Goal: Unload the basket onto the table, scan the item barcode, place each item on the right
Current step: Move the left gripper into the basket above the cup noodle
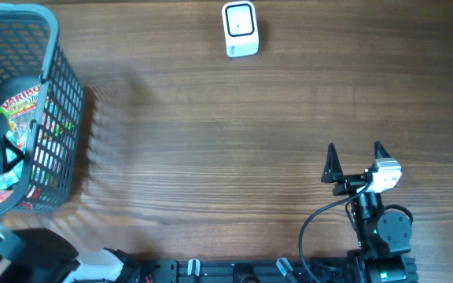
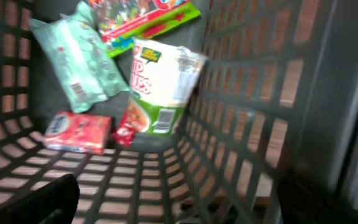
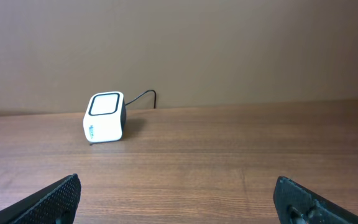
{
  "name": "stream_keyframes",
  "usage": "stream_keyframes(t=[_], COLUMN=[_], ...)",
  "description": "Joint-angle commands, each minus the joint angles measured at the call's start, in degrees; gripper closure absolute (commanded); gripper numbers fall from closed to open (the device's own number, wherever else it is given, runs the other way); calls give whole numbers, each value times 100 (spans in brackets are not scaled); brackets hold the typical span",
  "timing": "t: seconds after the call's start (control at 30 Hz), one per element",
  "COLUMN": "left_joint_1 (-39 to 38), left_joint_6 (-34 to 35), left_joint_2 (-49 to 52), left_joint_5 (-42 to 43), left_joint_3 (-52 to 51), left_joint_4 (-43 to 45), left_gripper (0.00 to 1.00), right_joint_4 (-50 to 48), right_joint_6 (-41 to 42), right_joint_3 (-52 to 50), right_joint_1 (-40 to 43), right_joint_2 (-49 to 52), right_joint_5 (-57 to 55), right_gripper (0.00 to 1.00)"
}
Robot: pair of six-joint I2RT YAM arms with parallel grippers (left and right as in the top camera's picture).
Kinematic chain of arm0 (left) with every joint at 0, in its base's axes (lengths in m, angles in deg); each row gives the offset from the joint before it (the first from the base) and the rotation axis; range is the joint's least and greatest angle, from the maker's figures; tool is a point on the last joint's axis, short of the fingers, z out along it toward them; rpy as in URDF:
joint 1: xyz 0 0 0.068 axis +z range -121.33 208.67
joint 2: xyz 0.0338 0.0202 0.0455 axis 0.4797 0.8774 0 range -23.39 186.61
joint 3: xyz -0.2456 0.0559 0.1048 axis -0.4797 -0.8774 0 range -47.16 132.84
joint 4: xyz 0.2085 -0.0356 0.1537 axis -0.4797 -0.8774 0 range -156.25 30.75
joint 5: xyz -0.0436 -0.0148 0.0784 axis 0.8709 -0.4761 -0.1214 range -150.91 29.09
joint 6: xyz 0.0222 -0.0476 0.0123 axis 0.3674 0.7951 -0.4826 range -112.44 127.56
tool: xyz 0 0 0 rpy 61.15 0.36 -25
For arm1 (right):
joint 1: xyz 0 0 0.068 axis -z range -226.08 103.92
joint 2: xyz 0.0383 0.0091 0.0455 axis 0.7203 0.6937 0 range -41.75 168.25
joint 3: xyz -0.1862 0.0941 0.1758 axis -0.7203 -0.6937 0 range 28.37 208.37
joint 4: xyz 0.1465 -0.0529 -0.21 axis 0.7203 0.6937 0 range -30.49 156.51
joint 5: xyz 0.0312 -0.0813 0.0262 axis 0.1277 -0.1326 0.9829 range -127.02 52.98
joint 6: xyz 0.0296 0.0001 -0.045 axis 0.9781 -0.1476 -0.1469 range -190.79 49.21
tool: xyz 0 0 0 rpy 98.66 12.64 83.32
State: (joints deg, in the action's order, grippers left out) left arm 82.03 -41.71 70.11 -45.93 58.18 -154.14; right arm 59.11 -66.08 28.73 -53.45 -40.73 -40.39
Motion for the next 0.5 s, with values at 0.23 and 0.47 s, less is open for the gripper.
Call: stream_keyframes(t=[0.23,0.47], left_joint_1=[649,254], left_joint_6=[-1340,-1353], left_joint_2=[168,479], left_joint_5=[588,341], left_joint_3=[-850,-872], left_joint_4=[1034,1117], left_gripper=[0,2], right_joint_4=[-20,-20], right_joint_6=[-20,-20], right_joint_3=[-7,-7], right_joint_1=[22,22], right_joint_2=[-22,-22], right_joint_5=[66,66], right_gripper=[0,0])
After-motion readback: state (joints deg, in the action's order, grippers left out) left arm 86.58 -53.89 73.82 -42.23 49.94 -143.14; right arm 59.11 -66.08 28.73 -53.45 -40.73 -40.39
